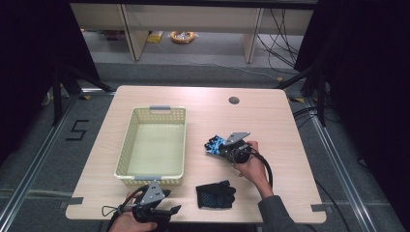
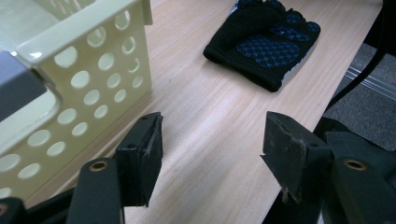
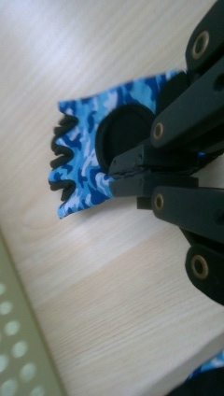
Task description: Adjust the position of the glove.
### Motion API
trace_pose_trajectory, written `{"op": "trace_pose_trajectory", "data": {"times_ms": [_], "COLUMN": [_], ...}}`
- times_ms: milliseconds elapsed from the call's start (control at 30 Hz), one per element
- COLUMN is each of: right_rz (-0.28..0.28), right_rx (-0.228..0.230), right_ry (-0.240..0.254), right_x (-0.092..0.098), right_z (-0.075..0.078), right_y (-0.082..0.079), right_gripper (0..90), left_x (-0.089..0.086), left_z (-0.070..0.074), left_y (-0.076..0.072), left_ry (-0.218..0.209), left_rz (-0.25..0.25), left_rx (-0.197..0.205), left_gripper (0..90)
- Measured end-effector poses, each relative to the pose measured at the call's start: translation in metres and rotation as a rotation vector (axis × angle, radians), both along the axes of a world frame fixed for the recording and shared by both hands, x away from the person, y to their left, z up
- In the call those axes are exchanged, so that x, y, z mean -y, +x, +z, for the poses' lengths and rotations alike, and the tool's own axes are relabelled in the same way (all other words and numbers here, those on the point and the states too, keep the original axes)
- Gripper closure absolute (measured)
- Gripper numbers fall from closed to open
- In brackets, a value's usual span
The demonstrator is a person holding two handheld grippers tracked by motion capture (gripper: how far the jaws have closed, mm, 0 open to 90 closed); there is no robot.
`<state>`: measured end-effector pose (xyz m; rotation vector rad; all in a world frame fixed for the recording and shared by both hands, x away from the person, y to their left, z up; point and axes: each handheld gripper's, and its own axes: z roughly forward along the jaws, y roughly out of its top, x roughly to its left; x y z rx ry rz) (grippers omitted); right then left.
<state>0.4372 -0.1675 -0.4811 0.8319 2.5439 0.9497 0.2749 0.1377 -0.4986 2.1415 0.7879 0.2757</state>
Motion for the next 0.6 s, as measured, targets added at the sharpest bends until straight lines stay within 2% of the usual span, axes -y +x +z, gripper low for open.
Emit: {"op": "trace_pose_trajectory", "data": {"times_ms": [67, 100, 133, 167, 200, 233, 267, 300, 333, 367, 400, 433, 500, 567, 600], "right_rz": [-0.013, -0.036, -0.032, -0.032, -0.021, -0.032, -0.047, -0.045, -0.056, -0.035, -0.035, -0.055, -0.061, -0.078, -0.101], "right_rx": [0.019, 0.01, 0.019, 0.019, 0.041, 0.036, 0.037, 0.046, 0.041, 0.056, 0.056, 0.043, 0.061, 0.052, 0.038], "right_ry": [0.026, 0.046, 0.075, 0.075, 0.081, 0.098, 0.11, 0.13, 0.167, 0.2, 0.2, 0.219, 0.245, 0.268, 0.283], "right_x": [0.001, 0.001, 0.003, 0.003, 0.004, 0.003, 0.004, 0.005, 0.006, 0.009, 0.009, 0.011, 0.016, 0.021, 0.021], "right_z": [0.008, 0.011, 0.02, 0.02, 0.025, 0.031, 0.036, 0.04, 0.046, 0.053, 0.053, 0.056, 0.062, 0.065, 0.065], "right_y": [-0.002, -0.005, -0.009, -0.009, -0.012, -0.018, -0.023, -0.027, -0.034, -0.042, -0.042, -0.048, -0.06, -0.073, -0.079], "right_gripper": [89.4, 89.4, 89.4, 89.4, 89.4, 89.4, 89.4, 89.4, 89.4, 89.4, 89.4, 89.4, 89.4, 89.4, 89.4], "left_x": [0.001, 0.001, 0.001, 0.001, 0.0, 0.0, 0.001, 0.0, 0.0, 0.0, 0.0, -0.001, 0.0, 0.0, -0.001], "left_z": [0.0, 0.0, 0.0, 0.0, 0.001, 0.001, 0.001, 0.001, 0.001, 0.001, 0.002, 0.003, 0.003, 0.003, 0.004], "left_y": [-0.001, -0.001, -0.001, -0.002, 0.0, -0.001, -0.001, -0.001, -0.001, -0.001, -0.001, -0.001, -0.002, -0.002, -0.001], "left_ry": [-0.027, -0.024, -0.025, -0.026, -0.008, -0.004, -0.019, 0.005, 0.0, -0.006, 0.004, 0.008, -0.01, -0.011, 0.005], "left_rz": [0.004, 0.004, 0.005, 0.007, -0.015, -0.02, -0.006, -0.008, 0.001, 0.0, -0.01, -0.012, -0.004, -0.006, -0.007], "left_rx": [-0.003, 0.0, 0.0, 0.001, 0.018, 0.012, 0.008, 0.015, 0.012, 0.012, 0.024, 0.02, 0.016, 0.02, 0.025], "left_gripper": [38.0, 38.0, 38.1, 38.1, 38.1, 38.2, 38.2, 38.2, 38.2, 38.2, 38.2, 38.2, 38.2, 38.3, 38.3]}}
